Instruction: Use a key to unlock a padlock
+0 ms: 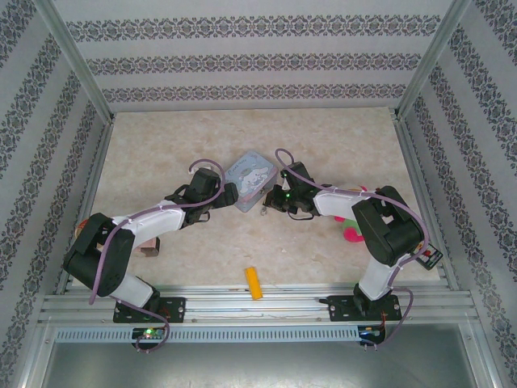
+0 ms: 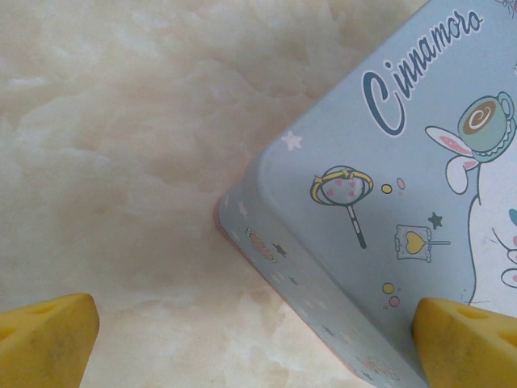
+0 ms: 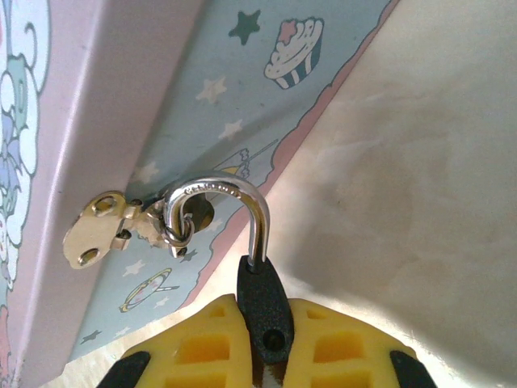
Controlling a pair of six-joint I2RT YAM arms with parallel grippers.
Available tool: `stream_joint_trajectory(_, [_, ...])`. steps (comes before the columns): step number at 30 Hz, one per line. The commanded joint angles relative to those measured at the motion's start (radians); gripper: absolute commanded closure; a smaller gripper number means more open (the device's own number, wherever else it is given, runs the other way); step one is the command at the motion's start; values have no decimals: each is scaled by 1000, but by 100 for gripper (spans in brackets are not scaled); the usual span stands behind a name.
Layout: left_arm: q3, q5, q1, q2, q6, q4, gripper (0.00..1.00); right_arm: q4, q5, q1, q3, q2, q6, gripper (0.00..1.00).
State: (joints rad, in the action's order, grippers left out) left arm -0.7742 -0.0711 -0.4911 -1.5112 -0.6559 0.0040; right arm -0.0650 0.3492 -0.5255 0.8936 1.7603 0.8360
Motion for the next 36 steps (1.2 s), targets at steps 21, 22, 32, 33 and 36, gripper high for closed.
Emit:
stream_joint_trajectory(21, [4, 7, -10, -15, 9, -34, 1, -80, 17, -34, 22, -15, 51, 100])
stream_joint_trajectory(22, [4, 5, -10, -14, 9, -35, 1, -81, 16, -34, 22, -15, 52, 100])
stream_joint_trajectory(32, [9, 10, -10, -5, 16, -32, 1, -92, 16, -21, 46, -12, 55, 100])
stream_joint_trajectory(33, [9, 10, -11, -6, 17, -33, 1, -93, 15, -19, 48, -12, 57, 100])
stream_joint_trajectory(36, [8, 11, -11, -6, 18, -33, 1, -102, 16, -16, 51, -10, 62, 100])
